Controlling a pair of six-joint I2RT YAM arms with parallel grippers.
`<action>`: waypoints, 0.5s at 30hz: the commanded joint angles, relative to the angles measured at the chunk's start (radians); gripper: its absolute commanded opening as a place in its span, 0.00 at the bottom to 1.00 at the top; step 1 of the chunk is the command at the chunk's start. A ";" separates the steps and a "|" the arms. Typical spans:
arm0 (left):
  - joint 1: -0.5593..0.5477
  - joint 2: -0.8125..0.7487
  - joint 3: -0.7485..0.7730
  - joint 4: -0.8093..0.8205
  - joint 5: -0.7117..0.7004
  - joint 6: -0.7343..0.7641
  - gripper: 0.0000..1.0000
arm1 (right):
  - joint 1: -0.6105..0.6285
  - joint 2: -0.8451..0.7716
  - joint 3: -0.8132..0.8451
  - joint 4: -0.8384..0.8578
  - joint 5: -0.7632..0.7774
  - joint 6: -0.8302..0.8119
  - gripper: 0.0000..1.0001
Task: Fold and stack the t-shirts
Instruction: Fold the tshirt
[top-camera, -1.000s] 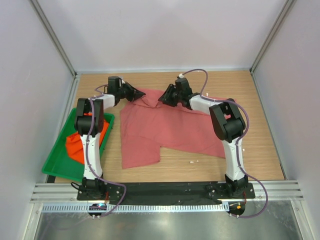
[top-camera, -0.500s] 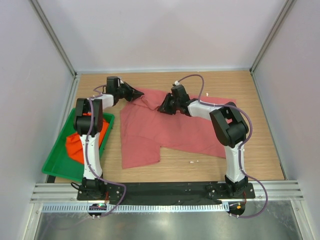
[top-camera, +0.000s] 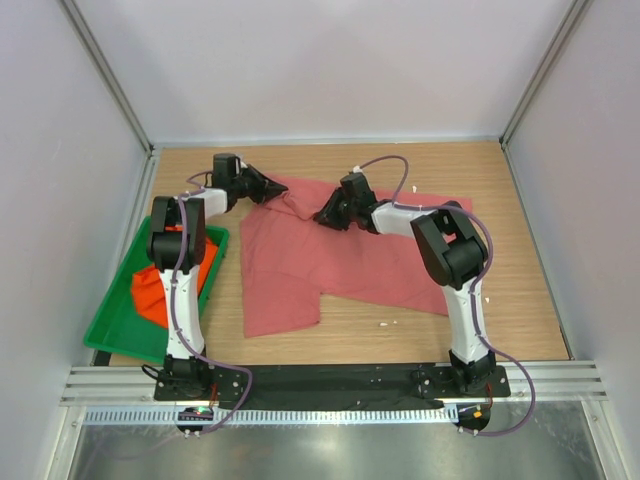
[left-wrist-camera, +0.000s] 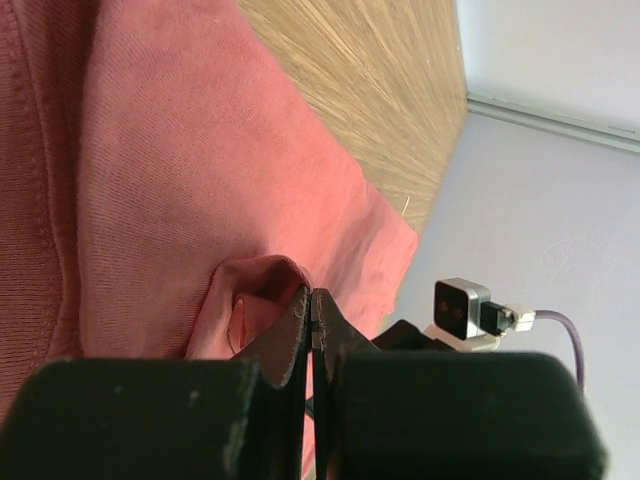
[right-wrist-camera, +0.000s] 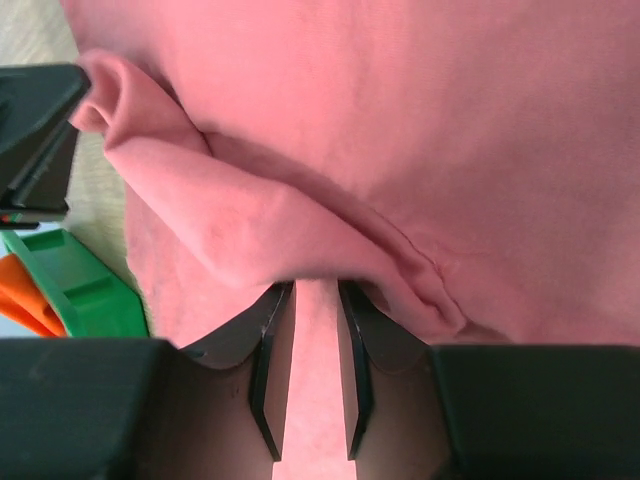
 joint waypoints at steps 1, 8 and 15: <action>0.008 -0.055 -0.016 0.016 0.011 0.010 0.00 | 0.011 0.021 0.052 0.029 0.042 0.033 0.30; 0.008 -0.054 -0.028 0.026 0.012 0.009 0.00 | 0.018 0.041 0.092 -0.033 0.096 0.054 0.38; 0.008 -0.051 -0.036 0.034 0.014 0.004 0.00 | 0.020 0.089 0.165 -0.152 0.139 0.161 0.34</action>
